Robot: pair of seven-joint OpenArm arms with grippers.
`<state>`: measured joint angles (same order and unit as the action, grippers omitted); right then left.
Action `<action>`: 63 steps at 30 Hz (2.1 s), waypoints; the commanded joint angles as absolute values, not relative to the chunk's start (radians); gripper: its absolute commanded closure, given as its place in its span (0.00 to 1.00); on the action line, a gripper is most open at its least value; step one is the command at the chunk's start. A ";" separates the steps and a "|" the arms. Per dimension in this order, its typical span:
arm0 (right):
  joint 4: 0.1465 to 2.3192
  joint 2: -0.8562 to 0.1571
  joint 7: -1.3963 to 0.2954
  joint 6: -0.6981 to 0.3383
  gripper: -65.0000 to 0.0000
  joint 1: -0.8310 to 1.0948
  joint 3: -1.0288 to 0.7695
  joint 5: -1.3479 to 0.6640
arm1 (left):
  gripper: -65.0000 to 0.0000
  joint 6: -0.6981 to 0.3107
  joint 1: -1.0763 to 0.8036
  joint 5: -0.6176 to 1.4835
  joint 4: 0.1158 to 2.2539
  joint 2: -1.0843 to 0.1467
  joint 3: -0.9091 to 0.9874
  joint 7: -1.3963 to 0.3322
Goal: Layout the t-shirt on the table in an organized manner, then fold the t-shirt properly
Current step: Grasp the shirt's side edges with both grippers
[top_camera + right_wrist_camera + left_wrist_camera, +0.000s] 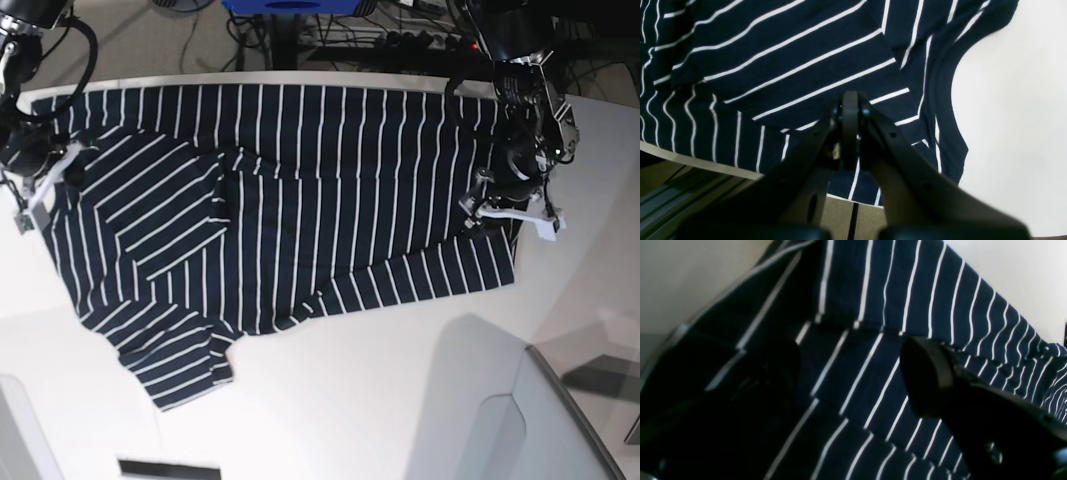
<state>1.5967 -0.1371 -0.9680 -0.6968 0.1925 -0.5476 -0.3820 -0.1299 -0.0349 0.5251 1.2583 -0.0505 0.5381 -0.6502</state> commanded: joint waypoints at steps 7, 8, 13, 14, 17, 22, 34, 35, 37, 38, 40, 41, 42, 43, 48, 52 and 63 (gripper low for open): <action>1.610 -0.151 -0.951 -0.698 1.00 0.183 -0.550 -0.397 | 0.26 -0.136 0.025 0.532 1.233 -0.058 0.539 -0.636; 1.610 -0.151 -0.951 -0.698 1.00 0.183 -0.550 -0.397 | 0.26 -0.136 0.030 0.532 1.233 -0.058 0.539 -0.636; 1.610 -0.151 -0.951 -0.698 1.00 0.183 -0.550 -0.398 | 0.26 -0.136 0.064 0.527 1.204 -0.061 0.539 -0.636; 1.610 -0.151 -0.951 -0.698 1.00 0.183 -0.550 -0.398 | 0.26 -0.136 0.076 0.527 1.191 -0.062 0.539 -0.636; 1.610 -0.151 -0.951 -0.698 1.00 0.183 -0.553 -0.398 | 0.26 -0.136 0.088 0.527 1.158 -0.065 0.539 -0.636; 1.610 -0.151 -0.951 -0.698 1.00 0.183 -0.555 -0.398 | 0.26 -0.136 0.088 0.526 1.148 -0.065 0.536 -0.565; 1.610 -0.151 -0.951 -0.698 1.00 0.183 -0.552 -0.400 | 0.26 -0.134 0.137 0.526 1.035 -0.082 0.538 -0.556; 1.610 -0.151 -0.951 -0.698 1.00 0.183 -0.553 -0.400 | 0.26 -0.134 0.147 0.526 1.021 -0.084 0.539 -0.555; 1.610 -0.151 -0.951 -0.698 1.00 0.183 -0.555 -0.400 | 0.26 -0.134 0.157 0.526 1.013 -0.087 0.536 -0.542; 1.610 -0.151 -0.951 -0.698 1.00 0.183 -0.555 -0.400 | 0.26 -0.134 0.157 0.526 1.013 -0.087 0.532 -0.526; 1.610 -0.151 -0.951 -0.698 1.00 0.183 -0.556 -0.400 | 0.27 -0.134 0.159 0.526 1.010 -0.087 0.529 -0.504; 1.610 -0.151 -0.951 -0.698 1.00 0.183 -0.556 -0.400 | 0.27 -0.134 0.159 0.524 1.010 -0.087 0.529 -0.504; 1.610 -0.151 -0.951 -0.698 1.00 0.183 -0.556 -0.400 | 0.27 -0.134 0.159 0.524 1.010 -0.087 0.529 -0.503; 1.610 -0.151 -0.951 -0.698 1.00 0.183 -0.556 -0.400 | 0.27 -0.134 0.159 0.524 1.010 -0.088 0.529 -0.503; 1.610 -0.151 -0.951 -0.698 1.00 0.176 -0.550 -0.400 | 0.62 -0.134 0.157 0.524 1.009 -0.088 0.529 -0.503; 1.610 -0.151 -0.949 -0.698 1.00 0.133 -0.549 -0.394 | 1.00 -0.134 0.157 0.524 1.009 -0.088 0.529 -0.503; 0.955 -0.251 -0.829 -0.698 0.80 -0.383 -0.545 -0.390 | 1.00 -0.134 0.153 0.524 1.012 -0.088 0.529 -0.509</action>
<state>0.9249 -0.2386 -0.8310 -0.6903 -0.3695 -0.5453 -0.3672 -0.1276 0.1387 0.5179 0.9943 -0.0780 0.5285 -0.5205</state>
